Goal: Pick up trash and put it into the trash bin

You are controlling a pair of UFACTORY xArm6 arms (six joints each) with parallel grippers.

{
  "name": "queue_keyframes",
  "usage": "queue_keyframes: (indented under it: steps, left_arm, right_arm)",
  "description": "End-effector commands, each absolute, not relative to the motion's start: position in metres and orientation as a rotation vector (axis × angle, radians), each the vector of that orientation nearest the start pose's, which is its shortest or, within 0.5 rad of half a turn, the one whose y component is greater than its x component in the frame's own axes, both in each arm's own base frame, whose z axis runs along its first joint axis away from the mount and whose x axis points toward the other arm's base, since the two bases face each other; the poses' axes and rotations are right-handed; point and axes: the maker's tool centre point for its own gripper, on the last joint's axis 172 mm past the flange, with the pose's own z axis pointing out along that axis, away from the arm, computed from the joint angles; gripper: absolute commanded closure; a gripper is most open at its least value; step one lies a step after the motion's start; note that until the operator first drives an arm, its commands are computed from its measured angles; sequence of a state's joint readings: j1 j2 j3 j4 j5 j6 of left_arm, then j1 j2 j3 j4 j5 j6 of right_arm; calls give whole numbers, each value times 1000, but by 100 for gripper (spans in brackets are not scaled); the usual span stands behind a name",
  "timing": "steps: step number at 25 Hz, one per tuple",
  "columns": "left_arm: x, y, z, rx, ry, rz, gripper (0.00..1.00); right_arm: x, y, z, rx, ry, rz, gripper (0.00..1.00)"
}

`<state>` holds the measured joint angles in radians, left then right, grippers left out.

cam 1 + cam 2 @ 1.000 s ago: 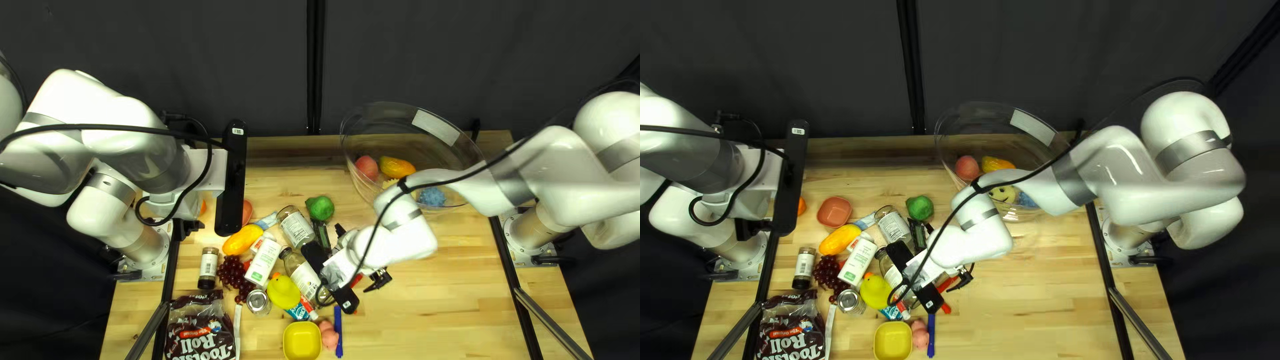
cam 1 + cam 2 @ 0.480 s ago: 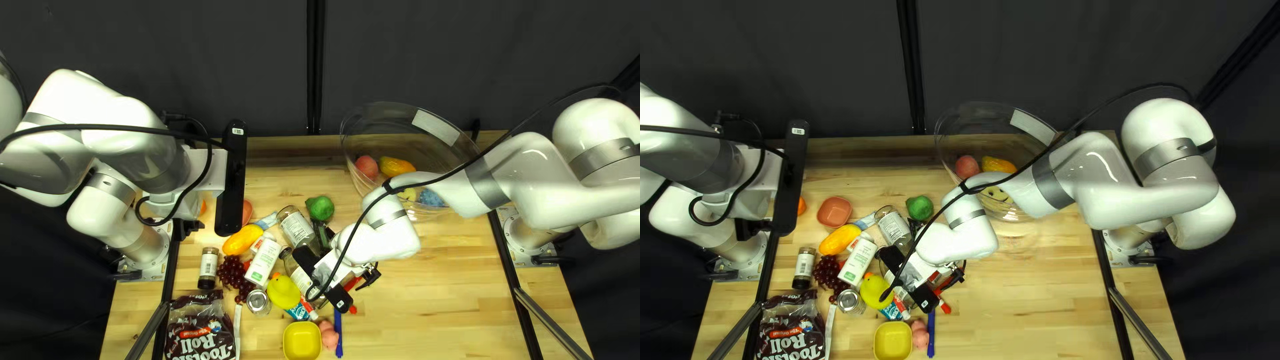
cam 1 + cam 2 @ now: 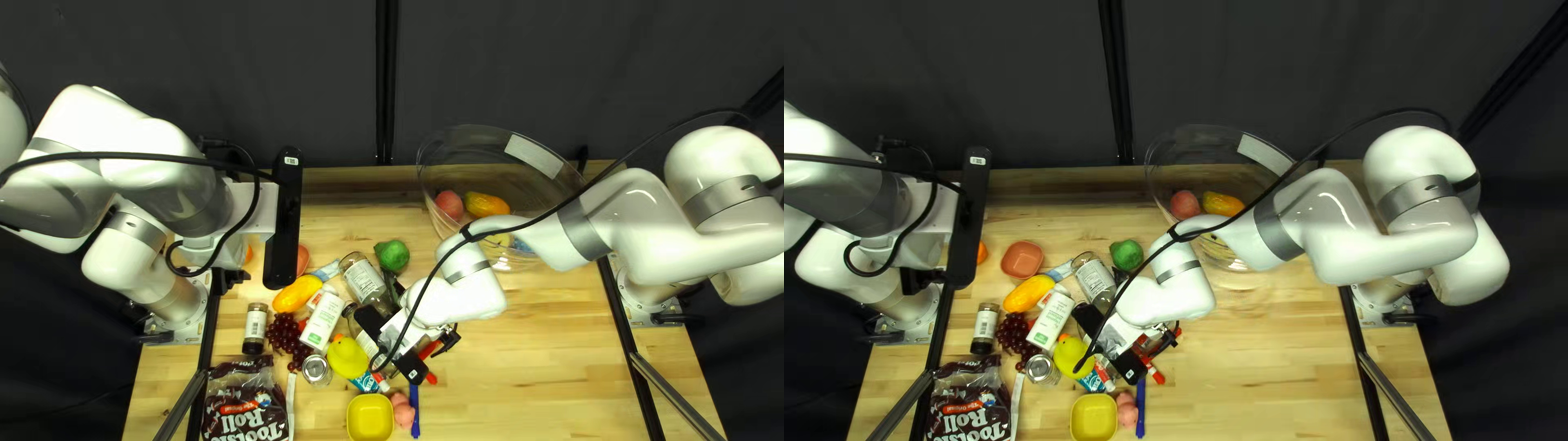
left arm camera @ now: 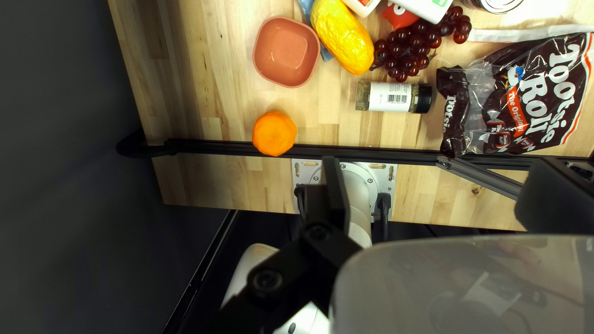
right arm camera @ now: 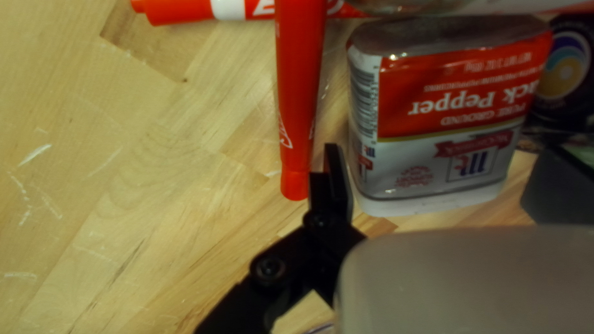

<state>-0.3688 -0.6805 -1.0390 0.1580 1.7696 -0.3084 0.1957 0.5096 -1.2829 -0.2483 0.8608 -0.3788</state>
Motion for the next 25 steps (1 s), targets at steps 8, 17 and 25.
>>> queue_keyframes:
  steps: [8,17,25]
  left_arm:
    - [251,-50,380,-2978,49,-7,0]
    - [251,-50,380,-2978,49,-7,0]
    - [251,-50,380,-2978,49,-7,0]
  right_arm:
    - [536,61,22,-3081,-1188,192,0]
    - [534,59,22,-3087,-1171,212,88]
    - [517,57,91,-3206,-1065,185,93]
